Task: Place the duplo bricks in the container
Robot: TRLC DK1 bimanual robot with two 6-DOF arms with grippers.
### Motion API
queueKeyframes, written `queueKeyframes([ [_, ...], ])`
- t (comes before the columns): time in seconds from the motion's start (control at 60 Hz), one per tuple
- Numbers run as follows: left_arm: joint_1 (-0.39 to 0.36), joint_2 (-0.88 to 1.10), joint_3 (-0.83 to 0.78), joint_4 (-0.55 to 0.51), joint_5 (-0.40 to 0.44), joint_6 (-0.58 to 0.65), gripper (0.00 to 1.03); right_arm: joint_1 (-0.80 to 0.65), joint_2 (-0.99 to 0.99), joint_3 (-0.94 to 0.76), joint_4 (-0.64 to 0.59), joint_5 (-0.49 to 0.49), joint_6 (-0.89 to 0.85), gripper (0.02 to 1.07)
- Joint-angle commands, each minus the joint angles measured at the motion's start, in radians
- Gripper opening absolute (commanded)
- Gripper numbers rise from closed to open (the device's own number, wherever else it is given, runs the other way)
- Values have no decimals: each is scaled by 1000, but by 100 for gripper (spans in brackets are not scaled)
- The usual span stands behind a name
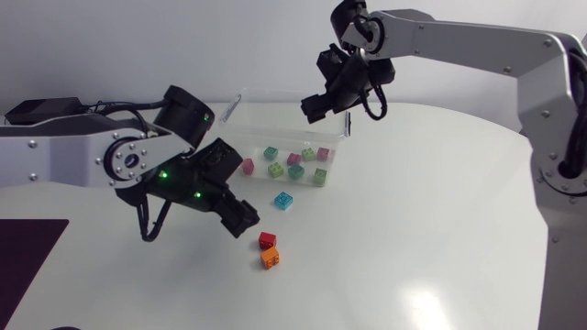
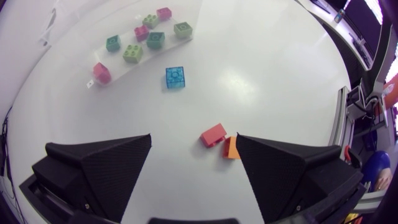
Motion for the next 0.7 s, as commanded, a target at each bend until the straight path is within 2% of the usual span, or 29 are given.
queueKeyframes([
  [0.0, -12, 2, -47, 0, 11, 52, 95, -4, -116, -101, 22, 5, -23, 100],
  [0.133, -6, 33, -50, 3, 11, 49, 95, -1, -257, -270, 66, 6, -25, 100],
  [0.317, -38, 99, -14, 3, 11, -89, 95, 1, -410, -454, 105, 9, -23, 100],
  [0.5, -72, 173, 65, -13, -10, -215, 95, -1, -513, -581, 126, 9, -23, 100],
  [0.683, -93, 262, 164, -57, -29, -287, 95, -9, -568, -667, 138, 9, -29, 100],
])
